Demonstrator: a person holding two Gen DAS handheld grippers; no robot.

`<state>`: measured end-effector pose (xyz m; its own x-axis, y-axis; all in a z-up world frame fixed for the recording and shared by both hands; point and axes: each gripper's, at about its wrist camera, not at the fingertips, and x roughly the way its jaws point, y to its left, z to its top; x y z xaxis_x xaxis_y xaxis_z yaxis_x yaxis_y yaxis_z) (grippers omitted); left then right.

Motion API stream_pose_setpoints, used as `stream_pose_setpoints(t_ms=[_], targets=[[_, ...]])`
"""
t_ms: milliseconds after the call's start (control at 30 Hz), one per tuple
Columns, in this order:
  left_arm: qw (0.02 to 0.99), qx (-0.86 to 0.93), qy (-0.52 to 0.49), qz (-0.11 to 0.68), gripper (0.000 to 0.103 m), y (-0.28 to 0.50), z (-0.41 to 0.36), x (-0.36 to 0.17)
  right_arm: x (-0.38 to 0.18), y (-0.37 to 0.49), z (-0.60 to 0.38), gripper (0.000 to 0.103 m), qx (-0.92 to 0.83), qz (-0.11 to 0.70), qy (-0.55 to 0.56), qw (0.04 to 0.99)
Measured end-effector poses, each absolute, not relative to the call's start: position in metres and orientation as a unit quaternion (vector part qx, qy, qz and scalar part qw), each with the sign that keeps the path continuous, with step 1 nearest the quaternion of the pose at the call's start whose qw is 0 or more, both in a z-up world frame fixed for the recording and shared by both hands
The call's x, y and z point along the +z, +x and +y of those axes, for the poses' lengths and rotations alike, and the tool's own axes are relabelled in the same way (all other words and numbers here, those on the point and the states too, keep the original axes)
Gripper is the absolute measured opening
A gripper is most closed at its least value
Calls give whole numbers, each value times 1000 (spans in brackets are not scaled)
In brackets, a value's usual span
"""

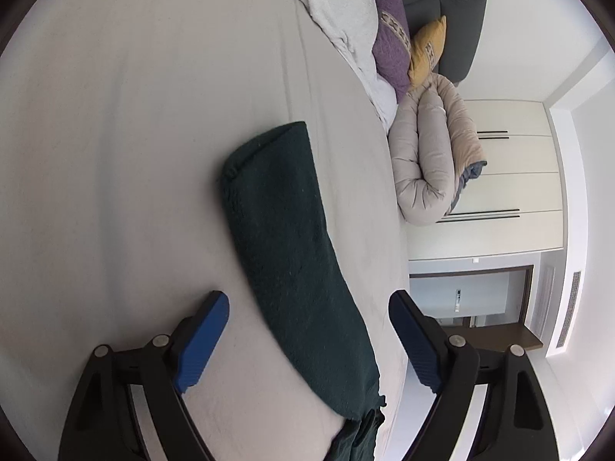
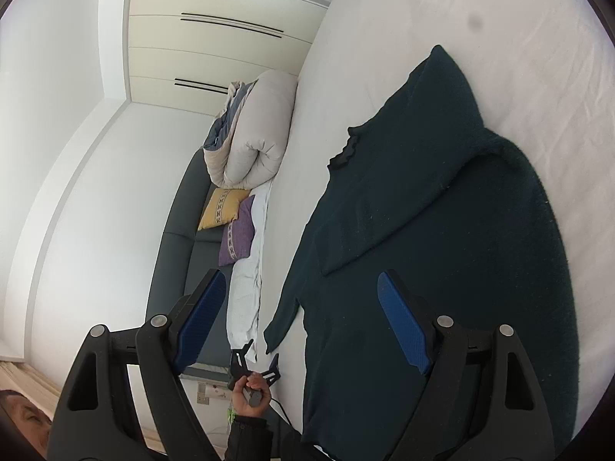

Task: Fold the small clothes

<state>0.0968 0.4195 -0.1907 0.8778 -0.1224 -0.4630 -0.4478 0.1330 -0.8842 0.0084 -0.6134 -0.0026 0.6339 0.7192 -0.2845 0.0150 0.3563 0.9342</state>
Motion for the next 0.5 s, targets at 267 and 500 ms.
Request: stream_pose_setpoints(t_ms=[267,500], targets=[[697,134,-657,252,9,136,433,-210,17,1,-580,82,256,367,489,749],[824,99,-482,280,9,175,373,-114,15,5,-582,82,245,373,481,755]])
